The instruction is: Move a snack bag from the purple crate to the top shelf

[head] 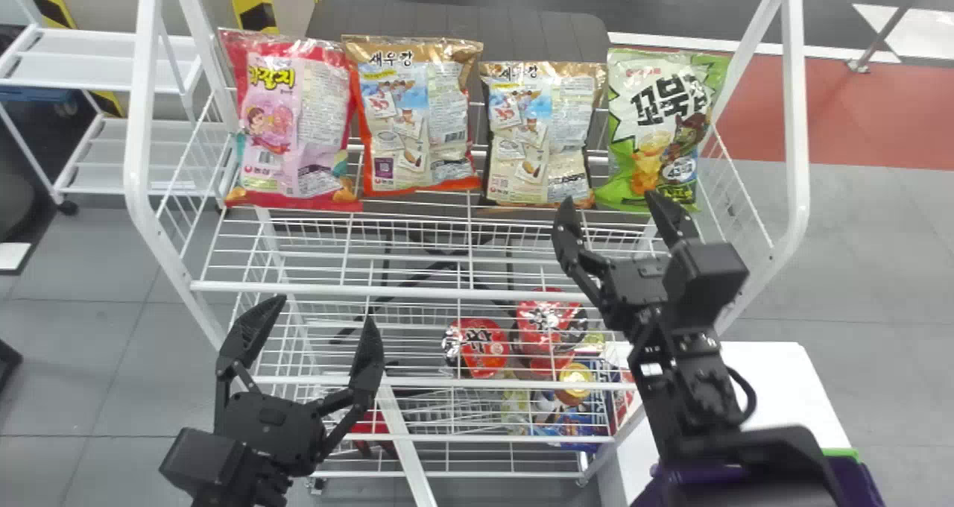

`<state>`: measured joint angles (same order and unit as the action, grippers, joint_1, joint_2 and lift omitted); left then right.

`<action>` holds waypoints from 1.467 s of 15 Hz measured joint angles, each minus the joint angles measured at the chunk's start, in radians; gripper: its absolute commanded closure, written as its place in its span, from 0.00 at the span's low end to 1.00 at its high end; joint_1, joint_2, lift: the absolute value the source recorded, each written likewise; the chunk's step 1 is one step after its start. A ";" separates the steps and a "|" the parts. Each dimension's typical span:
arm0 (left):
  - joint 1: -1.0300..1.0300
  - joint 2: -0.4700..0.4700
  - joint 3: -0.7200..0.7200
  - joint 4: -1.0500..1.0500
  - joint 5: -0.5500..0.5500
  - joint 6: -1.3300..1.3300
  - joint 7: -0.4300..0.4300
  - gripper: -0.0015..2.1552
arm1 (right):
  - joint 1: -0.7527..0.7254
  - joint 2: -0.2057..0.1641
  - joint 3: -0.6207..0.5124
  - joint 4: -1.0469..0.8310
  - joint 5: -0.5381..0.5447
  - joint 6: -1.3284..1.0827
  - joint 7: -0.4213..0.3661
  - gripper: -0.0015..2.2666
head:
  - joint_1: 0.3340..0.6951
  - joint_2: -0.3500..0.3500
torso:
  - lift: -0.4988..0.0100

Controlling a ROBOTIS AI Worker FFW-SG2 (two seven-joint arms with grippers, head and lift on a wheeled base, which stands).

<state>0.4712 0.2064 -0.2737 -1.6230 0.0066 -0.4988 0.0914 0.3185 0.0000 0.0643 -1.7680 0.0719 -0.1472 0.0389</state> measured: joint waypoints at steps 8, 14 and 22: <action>0.197 -0.002 0.212 -0.372 0.093 0.187 -0.083 0.06 | 0.306 -0.066 0.060 -0.238 -0.020 0.038 0.004 0.05 | 1.00 0.63 | 0.98; 0.241 -0.033 0.213 -0.402 0.049 0.171 0.009 0.06 | 0.410 -0.126 0.113 -0.306 -0.045 0.064 -0.002 0.06 | 1.00 0.71 | 0.98; 0.247 -0.052 0.209 -0.376 0.011 0.182 0.056 0.06 | 0.419 -0.184 0.131 -0.351 -0.084 0.076 -0.002 0.06 | 1.00 0.74 | 0.98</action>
<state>0.7180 0.1544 -0.0644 -1.9992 0.0180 -0.3167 0.1477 0.7378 -0.1843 0.1949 -2.1186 -0.0119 -0.0712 0.0367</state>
